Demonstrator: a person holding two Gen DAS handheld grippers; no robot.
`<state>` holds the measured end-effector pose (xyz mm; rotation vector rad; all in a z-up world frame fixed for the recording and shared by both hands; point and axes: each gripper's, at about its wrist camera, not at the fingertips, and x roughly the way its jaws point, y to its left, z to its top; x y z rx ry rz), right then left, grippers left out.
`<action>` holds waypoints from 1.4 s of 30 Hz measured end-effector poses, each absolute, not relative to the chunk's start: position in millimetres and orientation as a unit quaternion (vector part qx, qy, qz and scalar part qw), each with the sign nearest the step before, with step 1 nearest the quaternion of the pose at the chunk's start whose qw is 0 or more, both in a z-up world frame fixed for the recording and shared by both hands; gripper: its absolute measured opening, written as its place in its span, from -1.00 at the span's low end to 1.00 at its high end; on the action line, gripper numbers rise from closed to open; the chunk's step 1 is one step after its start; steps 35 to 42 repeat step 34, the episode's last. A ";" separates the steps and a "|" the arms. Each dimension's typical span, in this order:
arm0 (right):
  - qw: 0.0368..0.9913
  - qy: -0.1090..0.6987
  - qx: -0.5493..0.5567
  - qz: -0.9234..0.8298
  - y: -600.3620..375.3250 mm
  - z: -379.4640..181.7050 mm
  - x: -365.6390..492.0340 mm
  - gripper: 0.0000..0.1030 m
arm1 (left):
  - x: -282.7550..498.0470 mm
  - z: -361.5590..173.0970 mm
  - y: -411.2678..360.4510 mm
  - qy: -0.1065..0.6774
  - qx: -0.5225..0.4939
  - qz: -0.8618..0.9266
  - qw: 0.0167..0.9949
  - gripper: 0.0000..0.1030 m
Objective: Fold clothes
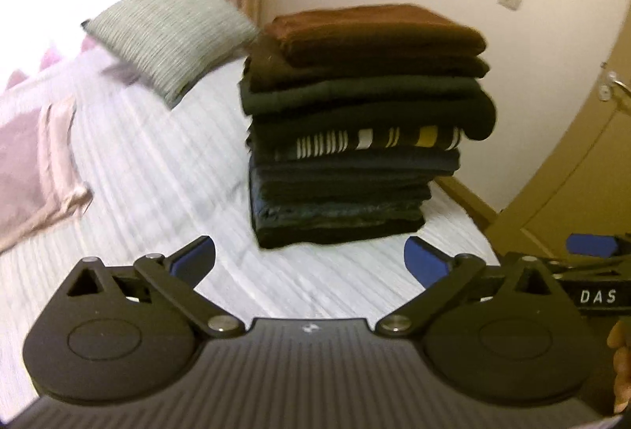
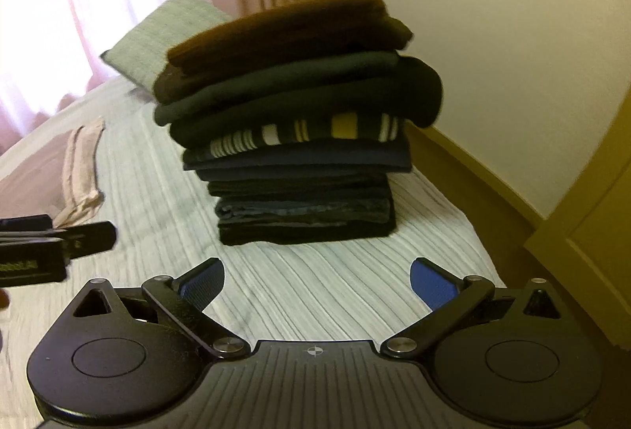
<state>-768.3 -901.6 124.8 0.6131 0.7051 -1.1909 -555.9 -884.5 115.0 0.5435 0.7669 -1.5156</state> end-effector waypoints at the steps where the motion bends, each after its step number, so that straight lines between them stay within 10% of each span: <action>1: 0.731 0.322 0.275 -0.536 -902.4 126.5 -769.6 0.99 | -559.0 116.5 -883.5 0.334 0.237 -0.657 0.633 0.95; 42: 0.759 0.332 0.265 -0.494 -899.9 128.3 -843.8 0.99 | -648.4 120.2 -852.8 0.325 0.231 -0.595 0.698 0.98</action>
